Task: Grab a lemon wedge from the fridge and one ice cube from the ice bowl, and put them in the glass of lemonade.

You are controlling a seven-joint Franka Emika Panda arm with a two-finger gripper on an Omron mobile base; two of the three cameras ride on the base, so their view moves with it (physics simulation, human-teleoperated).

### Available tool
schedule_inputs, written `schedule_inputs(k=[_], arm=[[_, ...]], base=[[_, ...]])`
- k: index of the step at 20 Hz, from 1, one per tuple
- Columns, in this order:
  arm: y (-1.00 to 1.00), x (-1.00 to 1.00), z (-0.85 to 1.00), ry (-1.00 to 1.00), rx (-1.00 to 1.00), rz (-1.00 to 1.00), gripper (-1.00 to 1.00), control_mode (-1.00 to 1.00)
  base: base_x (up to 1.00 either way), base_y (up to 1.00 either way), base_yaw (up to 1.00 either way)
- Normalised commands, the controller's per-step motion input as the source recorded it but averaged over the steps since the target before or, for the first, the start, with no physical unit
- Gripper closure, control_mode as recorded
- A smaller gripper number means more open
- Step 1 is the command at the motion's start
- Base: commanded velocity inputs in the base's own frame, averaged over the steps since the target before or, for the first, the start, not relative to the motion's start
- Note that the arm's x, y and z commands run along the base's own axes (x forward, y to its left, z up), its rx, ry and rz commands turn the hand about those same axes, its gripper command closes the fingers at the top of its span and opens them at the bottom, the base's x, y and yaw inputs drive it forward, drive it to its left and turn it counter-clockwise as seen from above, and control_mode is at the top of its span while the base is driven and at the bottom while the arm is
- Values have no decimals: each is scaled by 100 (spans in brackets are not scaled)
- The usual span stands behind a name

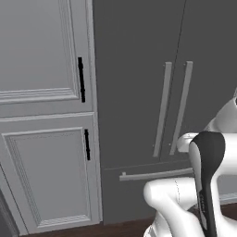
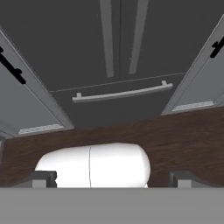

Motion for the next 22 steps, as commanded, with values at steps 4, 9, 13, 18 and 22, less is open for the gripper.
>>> schedule_inputs(k=[4,9,13,18,22], arm=[[0,0,0,0,0,0,-100,100],[0,0,0,0,0,0,-100,100],[0,0,0,0,0,0,-100,100],[0,0,0,0,0,0,-100,100],[0,0,0,0,0,0,-100,100]], base=[[-36,-32,-29],[-29,-39,-17],[-2,-19,2],[29,-19,28],[8,-49,34]])
